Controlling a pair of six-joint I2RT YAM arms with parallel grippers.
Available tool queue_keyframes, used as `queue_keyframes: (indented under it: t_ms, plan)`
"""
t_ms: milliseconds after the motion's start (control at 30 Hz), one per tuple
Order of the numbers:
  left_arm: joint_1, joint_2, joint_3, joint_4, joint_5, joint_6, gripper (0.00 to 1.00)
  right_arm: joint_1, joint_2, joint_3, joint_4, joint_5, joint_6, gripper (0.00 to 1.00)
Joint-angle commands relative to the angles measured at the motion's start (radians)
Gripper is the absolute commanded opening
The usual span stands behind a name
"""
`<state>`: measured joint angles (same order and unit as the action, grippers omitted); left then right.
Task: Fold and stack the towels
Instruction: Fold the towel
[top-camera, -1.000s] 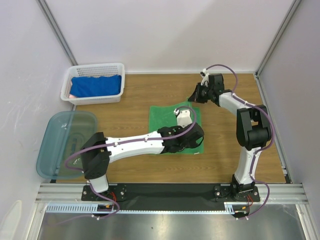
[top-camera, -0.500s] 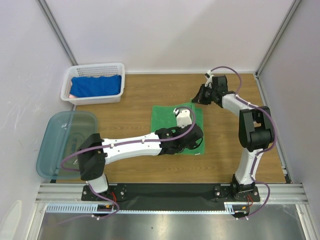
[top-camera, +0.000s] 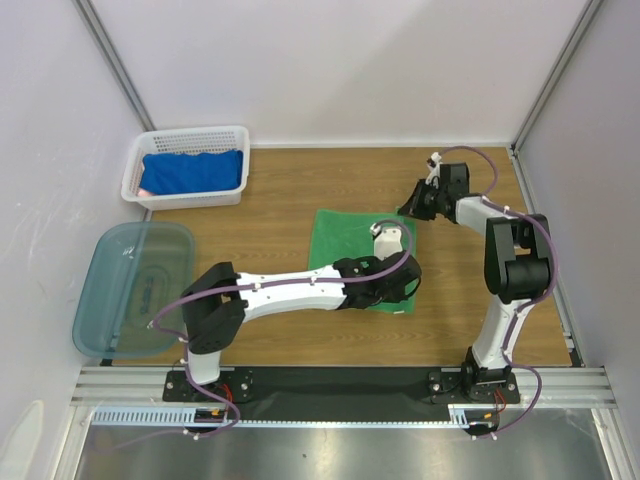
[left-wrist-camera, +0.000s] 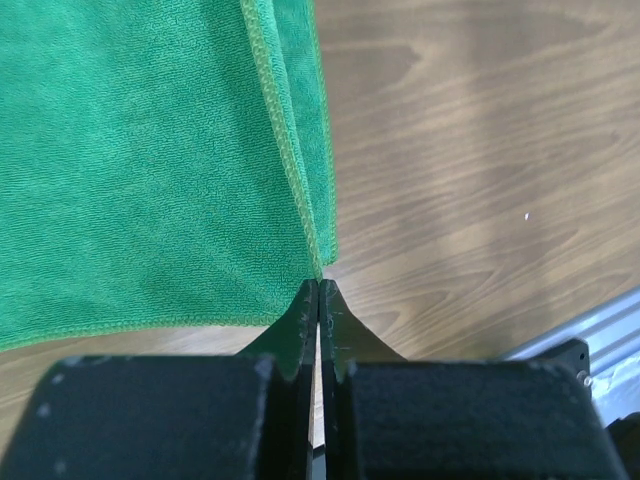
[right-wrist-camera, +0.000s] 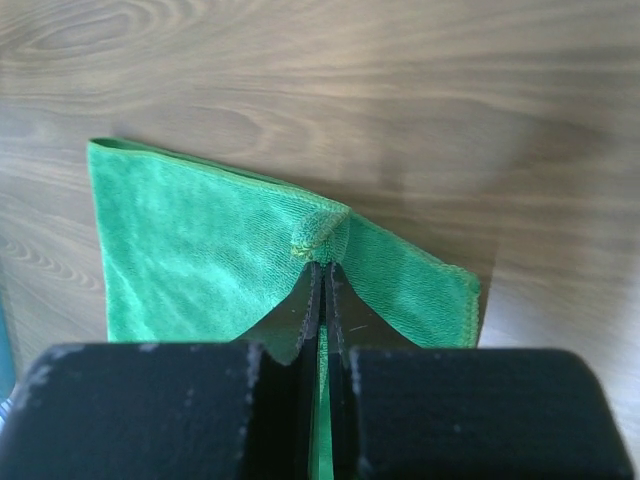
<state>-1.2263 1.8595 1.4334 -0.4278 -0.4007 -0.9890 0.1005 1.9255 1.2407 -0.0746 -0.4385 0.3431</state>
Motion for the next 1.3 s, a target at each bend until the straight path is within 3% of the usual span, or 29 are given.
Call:
queue_keyframes:
  t_ms: [0, 267, 900, 1267]
  plan:
    - [-0.009, 0.023, 0.061, 0.035, 0.062, 0.044, 0.00, -0.033, -0.071, -0.029, 0.052, -0.003, -0.003, 0.00]
    - [-0.009, 0.073, 0.119, 0.004, 0.089, 0.056, 0.00, -0.074, -0.085, -0.060, 0.047, -0.028, 0.004, 0.00]
    - [-0.010, -0.143, 0.009, 0.054, -0.030, 0.059, 0.00, -0.073, -0.198, 0.052, -0.034, -0.031, 0.013, 0.00]
    - [-0.016, -0.172, 0.013, 0.078, -0.044, 0.069, 0.00, -0.073, -0.212, 0.081, -0.070, -0.023, -0.004, 0.00]
